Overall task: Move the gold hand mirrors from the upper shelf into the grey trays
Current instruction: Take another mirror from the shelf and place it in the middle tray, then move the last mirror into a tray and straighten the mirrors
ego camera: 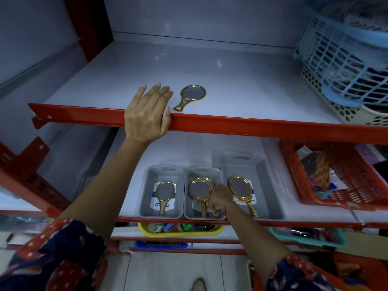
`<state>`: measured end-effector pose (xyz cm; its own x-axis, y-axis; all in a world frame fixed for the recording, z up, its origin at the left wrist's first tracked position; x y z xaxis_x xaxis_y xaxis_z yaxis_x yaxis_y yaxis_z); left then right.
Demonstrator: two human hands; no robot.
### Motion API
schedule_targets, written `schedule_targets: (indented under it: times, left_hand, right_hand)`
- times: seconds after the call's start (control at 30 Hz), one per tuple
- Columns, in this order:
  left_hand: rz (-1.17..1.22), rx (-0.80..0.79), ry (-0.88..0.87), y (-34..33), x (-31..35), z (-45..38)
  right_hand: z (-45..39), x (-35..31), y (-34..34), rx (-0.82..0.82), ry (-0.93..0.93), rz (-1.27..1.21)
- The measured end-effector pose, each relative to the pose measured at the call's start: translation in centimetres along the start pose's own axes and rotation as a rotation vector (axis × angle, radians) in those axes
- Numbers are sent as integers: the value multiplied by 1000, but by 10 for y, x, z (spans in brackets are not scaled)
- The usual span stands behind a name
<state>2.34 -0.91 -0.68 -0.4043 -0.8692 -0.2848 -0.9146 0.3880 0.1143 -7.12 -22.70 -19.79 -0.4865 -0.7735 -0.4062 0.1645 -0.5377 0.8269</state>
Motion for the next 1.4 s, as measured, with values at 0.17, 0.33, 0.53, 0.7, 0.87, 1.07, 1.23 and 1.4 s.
schedule_targets:
  times: [0.17, 0.33, 0.53, 0.7, 0.87, 1.07, 1.23, 1.4]
  left_hand:
    - [2, -8, 7, 1, 0, -1]
    - [8, -19, 17, 3, 1, -2]
    - [35, -72, 37, 7, 2, -3]
    - [86, -151, 61, 13, 0, -7]
    - [102, -222, 1, 17, -9, -11]
    - [-13, -225, 62, 22, -34, -2]
    - [-5, -180, 103, 20, -29, 0]
    - [4, -84, 89, 20, -30, -1]
  right_hand:
    - [-2, -2, 9, -77, 36, 37]
    - [10, -5, 49, -81, 47, -147]
    - [53, -36, 144, -32, 115, -406]
    - [94, -71, 206, -44, 227, -522]
    - [110, -107, 242, 29, 316, -608]
    - [83, -152, 251, 197, 288, -557]
    - [63, -190, 234, 409, 312, -285]
    - [68, -217, 216, 465, 426, 62]
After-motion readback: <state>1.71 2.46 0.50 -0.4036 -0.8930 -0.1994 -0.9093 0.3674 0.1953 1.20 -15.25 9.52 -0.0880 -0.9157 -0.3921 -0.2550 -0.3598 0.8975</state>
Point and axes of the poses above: each hand's wrist, its own z-axis away from the middle knuckle, its own y-axis out of the back of the hand, x = y × z, the point moved 2 cm from there along -z, towards the middle knuckle, and after that the axes turned 11 degrees about x, right-handed, at the moved point
